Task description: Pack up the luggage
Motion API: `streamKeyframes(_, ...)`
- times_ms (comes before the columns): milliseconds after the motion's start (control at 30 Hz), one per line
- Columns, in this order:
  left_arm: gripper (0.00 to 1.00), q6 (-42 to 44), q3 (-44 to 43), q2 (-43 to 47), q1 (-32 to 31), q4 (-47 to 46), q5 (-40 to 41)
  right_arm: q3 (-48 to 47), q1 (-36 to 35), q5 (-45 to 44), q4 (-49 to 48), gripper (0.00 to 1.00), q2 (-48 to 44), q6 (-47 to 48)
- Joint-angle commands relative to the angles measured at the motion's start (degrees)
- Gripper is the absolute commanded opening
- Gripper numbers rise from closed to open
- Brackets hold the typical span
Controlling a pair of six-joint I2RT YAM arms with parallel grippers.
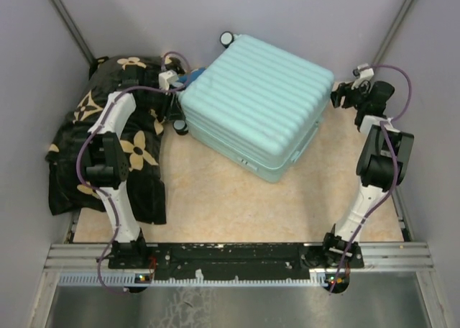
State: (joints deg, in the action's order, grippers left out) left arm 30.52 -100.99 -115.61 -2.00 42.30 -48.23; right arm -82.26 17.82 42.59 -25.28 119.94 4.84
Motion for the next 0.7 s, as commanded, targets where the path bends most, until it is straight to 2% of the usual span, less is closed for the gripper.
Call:
streamKeyframes(0,0.52,-2.21,-8.66,-5.37,-4.72,-10.16,0.13,11.43,-5.37,17.36,7.99,0.65,-11.57,6.57)
streamKeyframes(133,0.62,-8.66,-11.10,-8.56,-5.39,-17.71,3.54,18.13,-4.73,16.45,9.06,0.65,-17.42,7.47)
streamKeyframes(200,0.68,-12.82,-11.61,-9.54,-5.19,-21.64,6.23,20.10,-2.90,14.85,8.31,0.65,-19.64,5.56)
streamKeyframes(300,0.71,-16.07,-12.08,-9.08,-4.13,-23.26,6.77,21.81,1.52,13.49,8.48,0.65,-22.85,1.80)
streamKeyframes(367,0.72,-16.79,-10.37,-6.92,-2.91,-24.03,6.28,21.68,4.54,13.76,13.15,0.65,-24.63,2.54)
streamKeyframes(467,0.74,-19.07,-6.53,-2.36,-0.52,-26.11,3.98,22.22,7.14,15.63,23.74,0.66,-29.73,9.14)
streamKeyframes(533,0.75,-17.04,-4.16,1.48,-0.12,-25.78,4.06,23.45,7.46,16.92,30.06,0.66,-32.46,14.42)
streamKeyframes(667,0.78,-14.05,-0.71,9.18,-0.75,-25.33,4.88,26.96,7.42,20.70,38.02,0.66,-36.74,17.76)
